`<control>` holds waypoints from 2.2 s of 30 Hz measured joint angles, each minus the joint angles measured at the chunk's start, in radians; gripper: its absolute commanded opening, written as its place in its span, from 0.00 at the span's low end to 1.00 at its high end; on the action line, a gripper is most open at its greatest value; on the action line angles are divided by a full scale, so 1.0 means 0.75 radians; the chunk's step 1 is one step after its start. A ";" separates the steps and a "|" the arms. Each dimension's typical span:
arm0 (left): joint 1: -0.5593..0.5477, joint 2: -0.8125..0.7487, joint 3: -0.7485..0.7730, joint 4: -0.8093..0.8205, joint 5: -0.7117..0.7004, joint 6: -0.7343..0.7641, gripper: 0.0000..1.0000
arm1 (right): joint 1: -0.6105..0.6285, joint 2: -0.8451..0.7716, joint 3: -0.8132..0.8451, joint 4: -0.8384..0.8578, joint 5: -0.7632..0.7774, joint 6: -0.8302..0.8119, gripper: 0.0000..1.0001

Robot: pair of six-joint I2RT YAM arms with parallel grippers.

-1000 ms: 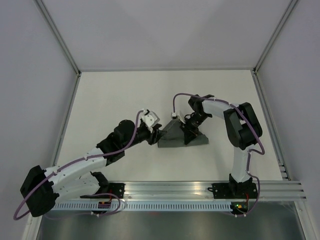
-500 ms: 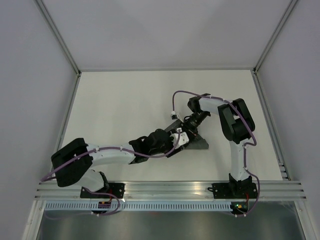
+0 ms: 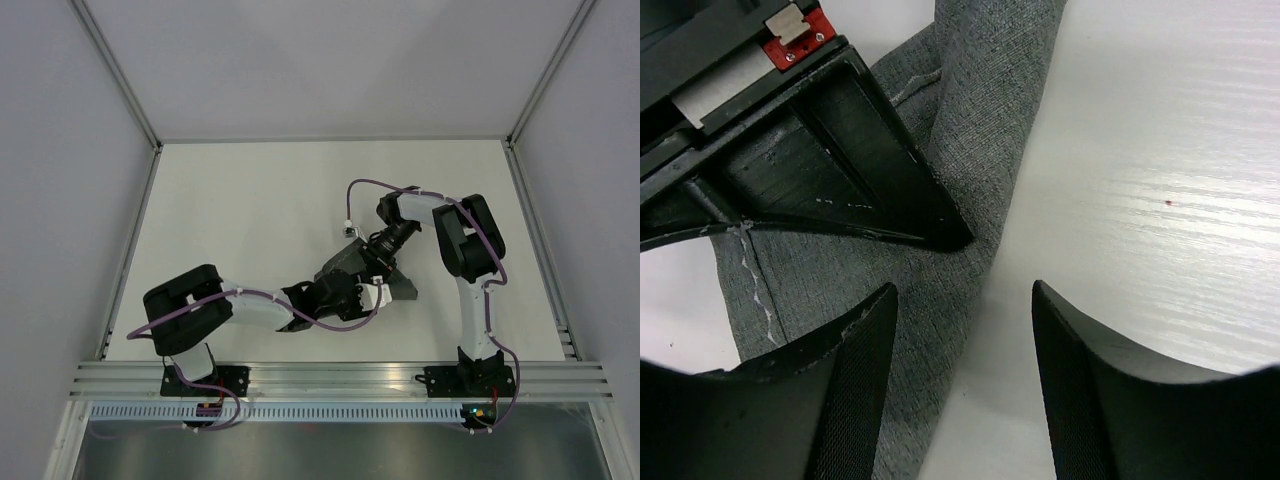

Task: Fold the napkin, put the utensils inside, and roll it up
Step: Roll the napkin at the center of the board.

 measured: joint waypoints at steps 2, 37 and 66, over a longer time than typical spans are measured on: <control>-0.001 0.038 0.002 0.039 -0.025 0.020 0.61 | 0.000 0.004 0.005 -0.005 0.000 0.000 0.13; 0.039 0.182 0.142 0.007 0.082 -0.011 0.02 | -0.039 -0.120 0.008 0.028 0.138 0.049 0.65; 0.395 0.474 0.738 -0.696 0.885 -0.365 0.02 | -0.297 -1.372 -1.028 0.958 0.249 0.051 0.63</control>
